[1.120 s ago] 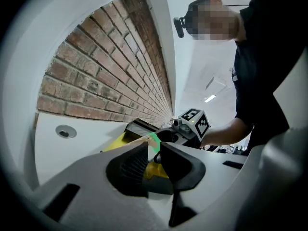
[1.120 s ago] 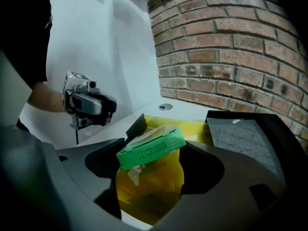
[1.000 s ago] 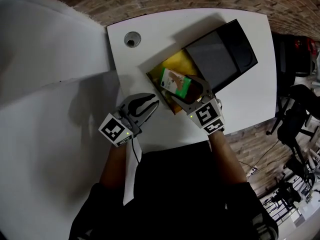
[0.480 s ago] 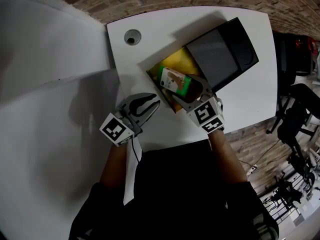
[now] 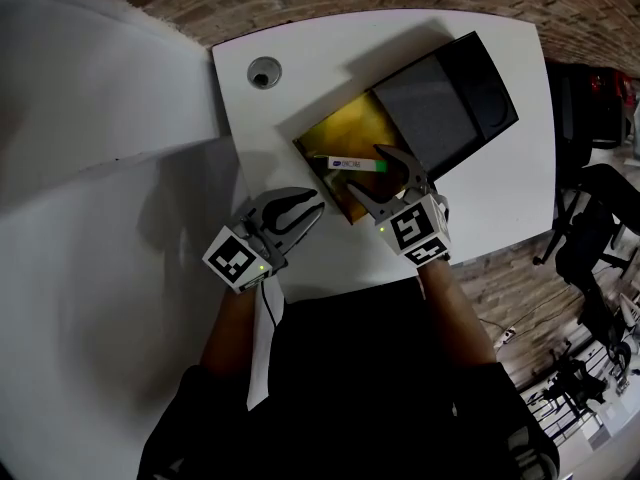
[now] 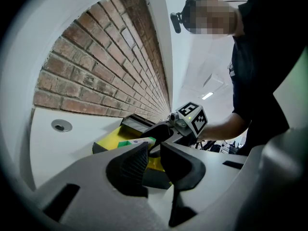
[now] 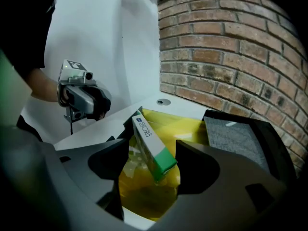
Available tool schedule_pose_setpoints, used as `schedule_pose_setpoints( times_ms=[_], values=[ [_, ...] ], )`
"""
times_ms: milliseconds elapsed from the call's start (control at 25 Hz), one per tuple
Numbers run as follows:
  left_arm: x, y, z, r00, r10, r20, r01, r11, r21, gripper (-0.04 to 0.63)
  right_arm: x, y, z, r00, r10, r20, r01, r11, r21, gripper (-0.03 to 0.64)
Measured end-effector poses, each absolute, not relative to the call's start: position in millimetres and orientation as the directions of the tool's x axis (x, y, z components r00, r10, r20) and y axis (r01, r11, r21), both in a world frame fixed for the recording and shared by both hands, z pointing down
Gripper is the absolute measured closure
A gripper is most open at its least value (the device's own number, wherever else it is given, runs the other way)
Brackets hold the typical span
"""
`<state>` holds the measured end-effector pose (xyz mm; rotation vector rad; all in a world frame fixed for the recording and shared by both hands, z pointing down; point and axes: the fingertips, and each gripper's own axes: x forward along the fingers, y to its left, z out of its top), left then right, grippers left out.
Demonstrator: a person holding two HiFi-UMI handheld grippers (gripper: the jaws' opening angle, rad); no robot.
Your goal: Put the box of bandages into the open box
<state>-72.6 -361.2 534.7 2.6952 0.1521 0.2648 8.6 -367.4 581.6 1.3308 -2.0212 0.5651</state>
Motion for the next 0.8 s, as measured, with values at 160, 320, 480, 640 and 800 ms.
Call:
schedule_pose_setpoints(
  times_ms=[160,320,480,640,800],
  values=[
    [-69.4,-359.2,532.0,0.975,0.154,0.160,0.072,-0.900,0.430,0.512,10.2,-371.3,578.2,-0.276,-0.650,0.708,-0.921,0.389,-0.001,0.320],
    [-67.5,-357.2,531.2,0.973,0.160,0.166,0.070,-0.889,0.452,0.512,12.8,-376.4,573.4,-0.271,-0.667,0.694,-0.919,0.394,0.020,0.350],
    [-66.3,-355.8,531.0,0.972,0.164,0.168,0.069,-0.884,0.462,0.512,16.2,-376.9,570.8,-0.266,-0.673,0.690,-0.920,0.390,0.025,0.428],
    [-64.3,-355.6,530.3,0.971,0.167,0.169,0.070,-0.881,0.468,0.512,16.3,-377.8,571.3,-0.267,-0.671,0.691,-0.927,0.376,0.007,0.487],
    [-64.2,-356.9,531.5,0.972,0.165,0.168,0.068,-0.880,0.471,0.512,15.7,-378.3,573.1,-0.303,-0.671,0.676,-0.946,0.296,-0.131,0.507]
  ],
)
